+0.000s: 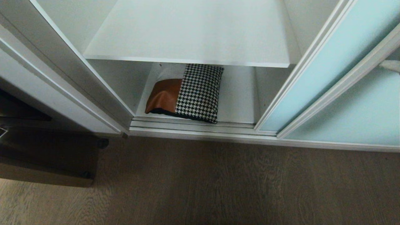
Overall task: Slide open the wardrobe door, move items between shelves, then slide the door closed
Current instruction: Close the door
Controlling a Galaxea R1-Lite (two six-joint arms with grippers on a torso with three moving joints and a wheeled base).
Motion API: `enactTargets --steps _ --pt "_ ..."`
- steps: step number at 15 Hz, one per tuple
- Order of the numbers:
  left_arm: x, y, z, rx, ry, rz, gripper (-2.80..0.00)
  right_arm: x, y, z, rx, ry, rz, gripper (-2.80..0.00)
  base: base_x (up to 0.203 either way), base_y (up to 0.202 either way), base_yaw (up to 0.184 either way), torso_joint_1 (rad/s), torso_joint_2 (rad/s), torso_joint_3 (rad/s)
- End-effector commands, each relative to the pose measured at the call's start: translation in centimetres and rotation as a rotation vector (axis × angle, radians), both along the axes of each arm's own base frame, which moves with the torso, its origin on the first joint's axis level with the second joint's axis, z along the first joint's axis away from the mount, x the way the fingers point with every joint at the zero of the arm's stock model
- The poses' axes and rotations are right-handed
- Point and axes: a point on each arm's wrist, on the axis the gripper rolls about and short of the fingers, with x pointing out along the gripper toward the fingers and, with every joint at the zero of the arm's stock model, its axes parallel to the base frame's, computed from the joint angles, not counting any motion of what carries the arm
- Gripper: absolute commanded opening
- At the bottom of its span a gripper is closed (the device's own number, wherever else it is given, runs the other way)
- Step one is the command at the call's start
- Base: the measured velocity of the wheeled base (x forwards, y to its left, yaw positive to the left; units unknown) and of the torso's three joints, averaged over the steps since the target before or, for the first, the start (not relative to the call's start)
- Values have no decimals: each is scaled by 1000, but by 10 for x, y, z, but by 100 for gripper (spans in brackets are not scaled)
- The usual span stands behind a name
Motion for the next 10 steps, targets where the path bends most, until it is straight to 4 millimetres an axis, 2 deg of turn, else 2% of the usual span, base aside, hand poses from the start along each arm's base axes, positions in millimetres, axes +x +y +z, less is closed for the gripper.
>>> enactTargets --steps 1,7,10 --pt "0 0 0 0 3 0 -280 -5 17 1 -5 -9 60 -280 0 0 0 0 0 0" --pt "0 0 0 0 2 0 -280 -11 69 -6 7 -1 169 -280 0 0 0 0 0 0" --pt "0 0 0 0 3 0 -280 -35 78 0 2 -36 162 -280 0 0 0 0 0 0"
